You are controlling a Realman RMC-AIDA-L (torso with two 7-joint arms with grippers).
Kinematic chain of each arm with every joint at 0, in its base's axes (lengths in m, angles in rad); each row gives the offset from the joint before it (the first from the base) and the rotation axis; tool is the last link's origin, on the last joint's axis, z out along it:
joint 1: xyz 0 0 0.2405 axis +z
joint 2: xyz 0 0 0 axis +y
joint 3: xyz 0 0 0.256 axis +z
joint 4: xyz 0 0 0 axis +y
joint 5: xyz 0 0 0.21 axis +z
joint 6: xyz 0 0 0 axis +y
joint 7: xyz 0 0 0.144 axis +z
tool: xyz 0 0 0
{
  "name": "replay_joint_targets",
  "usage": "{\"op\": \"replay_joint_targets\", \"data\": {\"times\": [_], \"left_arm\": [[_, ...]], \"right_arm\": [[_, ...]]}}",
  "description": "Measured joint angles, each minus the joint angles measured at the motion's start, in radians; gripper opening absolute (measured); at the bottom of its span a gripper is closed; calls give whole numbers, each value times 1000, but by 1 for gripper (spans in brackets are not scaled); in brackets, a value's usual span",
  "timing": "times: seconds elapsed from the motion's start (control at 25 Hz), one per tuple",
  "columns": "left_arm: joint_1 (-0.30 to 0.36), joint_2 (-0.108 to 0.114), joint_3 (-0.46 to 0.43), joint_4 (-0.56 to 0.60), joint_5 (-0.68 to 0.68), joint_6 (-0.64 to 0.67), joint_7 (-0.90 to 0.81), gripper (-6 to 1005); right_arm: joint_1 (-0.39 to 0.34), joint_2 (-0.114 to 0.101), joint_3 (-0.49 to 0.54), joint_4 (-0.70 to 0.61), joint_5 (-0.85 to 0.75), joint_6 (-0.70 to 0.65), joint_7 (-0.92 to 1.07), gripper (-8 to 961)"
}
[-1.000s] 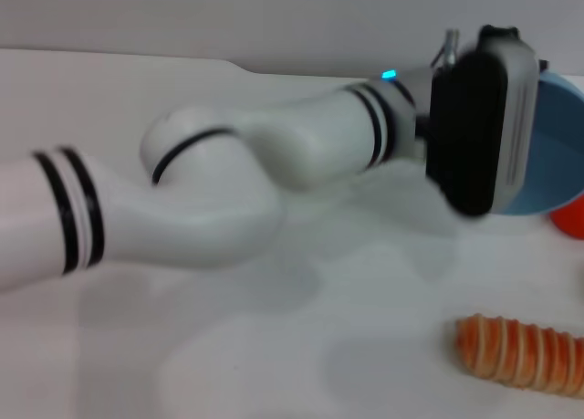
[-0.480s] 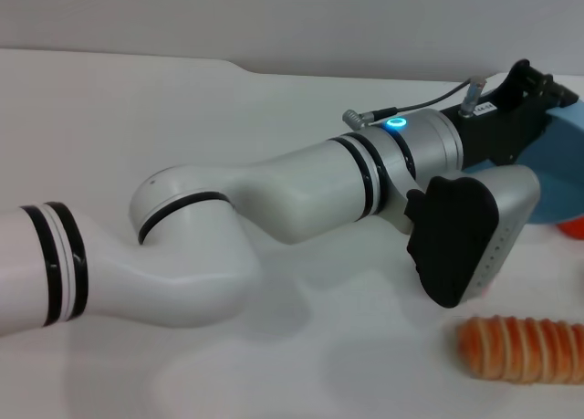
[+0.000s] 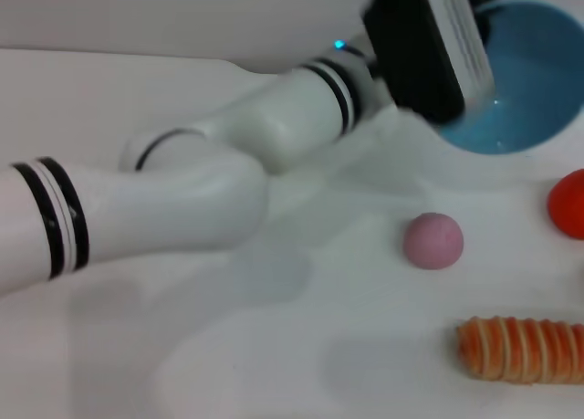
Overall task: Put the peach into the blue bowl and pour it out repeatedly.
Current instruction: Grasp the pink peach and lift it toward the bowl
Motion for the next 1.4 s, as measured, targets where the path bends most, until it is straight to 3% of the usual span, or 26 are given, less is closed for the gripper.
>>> {"op": "replay_joint_targets", "data": {"times": [0.16, 0.28, 0.32, 0.48, 0.68, 0.88, 1.4], "left_arm": [[-1, 2, -98, -13, -81, 117, -109, -2], [-4, 2, -140, -27, -120, 188, -151, -2], [-21, 3, -194, -61, -157, 281, -201, -2], [-50, 5, -260, -136, -186, 382, -290, -1], [-38, 4, -262, -147, -188, 376, -307, -1], [-33, 5, -265, -150, -189, 375, -308, -1], [-32, 5, -261, -162, -190, 362, -309, -2]], "right_arm": [[73, -1, 0, -38, -117, 9, 61, 383], [144, -6, 0, -44, -226, 34, 106, 437], [171, -7, 0, -45, -263, 43, 115, 455], [265, -6, 0, -45, -360, 78, 141, 489], [360, 10, -48, -23, -401, 175, 188, 483], [418, 11, -119, 66, -401, 311, 195, 483], [475, 15, -214, 210, -401, 474, 210, 484]]}}
